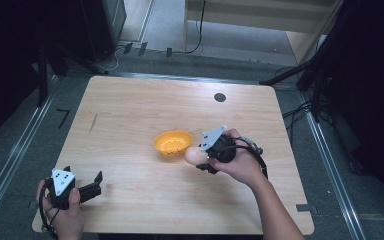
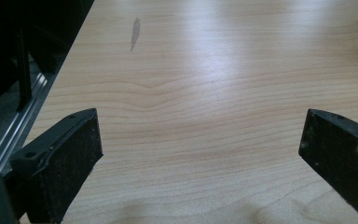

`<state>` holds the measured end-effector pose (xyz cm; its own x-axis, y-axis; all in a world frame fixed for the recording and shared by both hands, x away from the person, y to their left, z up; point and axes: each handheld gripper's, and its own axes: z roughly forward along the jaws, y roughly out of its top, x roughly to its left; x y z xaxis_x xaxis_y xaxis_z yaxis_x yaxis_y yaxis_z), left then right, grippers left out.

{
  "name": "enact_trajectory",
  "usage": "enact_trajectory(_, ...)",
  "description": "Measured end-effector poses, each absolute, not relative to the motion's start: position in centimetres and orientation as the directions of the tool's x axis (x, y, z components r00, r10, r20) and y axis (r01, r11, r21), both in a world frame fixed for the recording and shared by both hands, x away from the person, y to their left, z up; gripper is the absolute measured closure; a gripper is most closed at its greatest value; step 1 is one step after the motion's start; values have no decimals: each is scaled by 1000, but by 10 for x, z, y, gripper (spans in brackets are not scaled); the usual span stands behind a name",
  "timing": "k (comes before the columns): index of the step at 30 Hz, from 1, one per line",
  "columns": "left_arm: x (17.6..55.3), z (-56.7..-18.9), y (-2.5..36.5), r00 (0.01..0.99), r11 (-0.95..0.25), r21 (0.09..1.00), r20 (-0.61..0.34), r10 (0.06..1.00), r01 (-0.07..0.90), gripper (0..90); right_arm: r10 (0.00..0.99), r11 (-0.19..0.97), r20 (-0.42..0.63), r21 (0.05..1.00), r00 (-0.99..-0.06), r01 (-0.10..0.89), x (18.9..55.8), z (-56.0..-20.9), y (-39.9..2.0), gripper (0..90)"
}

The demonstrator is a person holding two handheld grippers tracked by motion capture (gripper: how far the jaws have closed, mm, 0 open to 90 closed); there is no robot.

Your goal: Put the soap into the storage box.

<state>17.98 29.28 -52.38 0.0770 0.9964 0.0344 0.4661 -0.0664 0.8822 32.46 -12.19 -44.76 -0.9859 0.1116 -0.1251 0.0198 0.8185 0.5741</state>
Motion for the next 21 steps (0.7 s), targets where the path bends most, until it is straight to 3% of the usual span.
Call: enact_trajectory(21, 180, -524, 293, 78, -65, 881, 33, 996, 469, 0, 45, 821, -128, 570, -991, -37, 360, -437, -98, 333)
